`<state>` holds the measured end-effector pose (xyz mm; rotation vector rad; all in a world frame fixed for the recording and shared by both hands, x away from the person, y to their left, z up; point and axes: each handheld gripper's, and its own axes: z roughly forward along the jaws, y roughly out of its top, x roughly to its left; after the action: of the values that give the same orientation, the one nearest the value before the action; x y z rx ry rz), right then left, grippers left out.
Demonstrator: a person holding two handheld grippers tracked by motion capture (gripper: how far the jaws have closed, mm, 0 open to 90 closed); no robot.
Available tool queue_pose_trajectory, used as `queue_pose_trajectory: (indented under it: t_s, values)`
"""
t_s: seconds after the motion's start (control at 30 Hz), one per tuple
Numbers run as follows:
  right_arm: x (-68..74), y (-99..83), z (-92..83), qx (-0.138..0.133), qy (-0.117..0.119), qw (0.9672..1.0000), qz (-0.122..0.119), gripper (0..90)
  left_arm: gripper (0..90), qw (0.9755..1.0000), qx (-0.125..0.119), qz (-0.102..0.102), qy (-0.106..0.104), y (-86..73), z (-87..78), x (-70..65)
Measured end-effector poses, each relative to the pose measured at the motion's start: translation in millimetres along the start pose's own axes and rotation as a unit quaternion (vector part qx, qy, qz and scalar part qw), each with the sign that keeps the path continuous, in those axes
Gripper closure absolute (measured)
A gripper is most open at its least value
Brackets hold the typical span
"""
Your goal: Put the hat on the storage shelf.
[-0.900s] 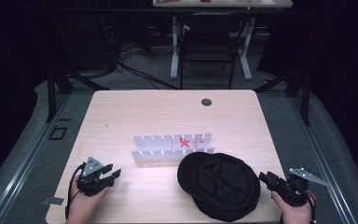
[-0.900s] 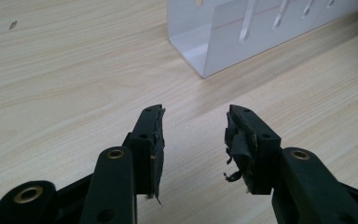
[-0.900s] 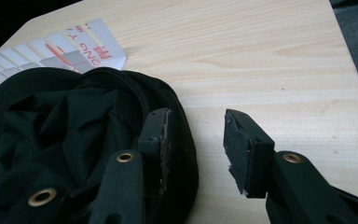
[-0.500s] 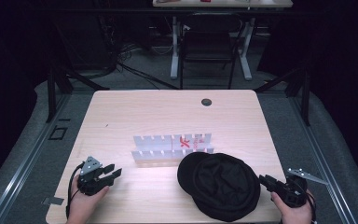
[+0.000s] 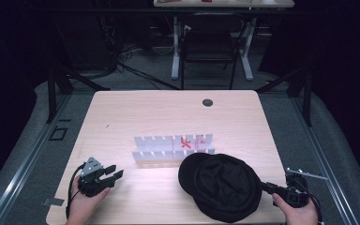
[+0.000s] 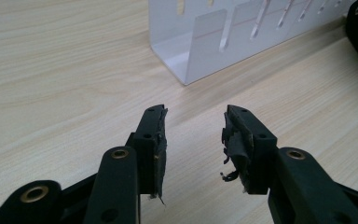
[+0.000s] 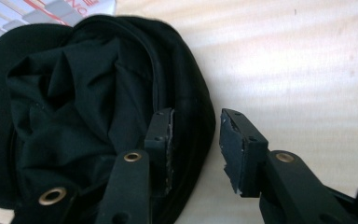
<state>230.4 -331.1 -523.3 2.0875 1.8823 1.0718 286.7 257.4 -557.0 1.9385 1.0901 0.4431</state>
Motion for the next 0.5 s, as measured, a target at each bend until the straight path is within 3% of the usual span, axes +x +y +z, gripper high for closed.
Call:
queue_pose_trajectory:
  t_s: [0.1, 0.13, 0.27, 0.5]
  values:
    - [0.3, -1.0, -0.5, 0.007, 0.000, 0.9999, 0.009, 67.9, 58.1, 1.0000, 0.000, 0.003, -0.001, 0.5, -1.3, -0.3]
    - [0.5, -2.3, 1.0, 0.012, 0.008, 0.9998, 0.009, 74.8, 57.8, 1.0000, -0.003, 0.003, 0.003, 0.1, -1.8, -0.5]
    - [1.4, -0.9, 5.2, 0.025, 0.014, 0.9996, -0.003, 86.1, 57.4, 1.0000, 0.000, 0.003, 0.007, -0.5, -1.8, -1.0]
    - [1.0, 15.7, 10.4, 0.028, 0.002, 0.9995, -0.016, 88.5, 57.3, 1.0000, 0.004, 0.007, 0.004, 0.5, 1.4, -4.2]
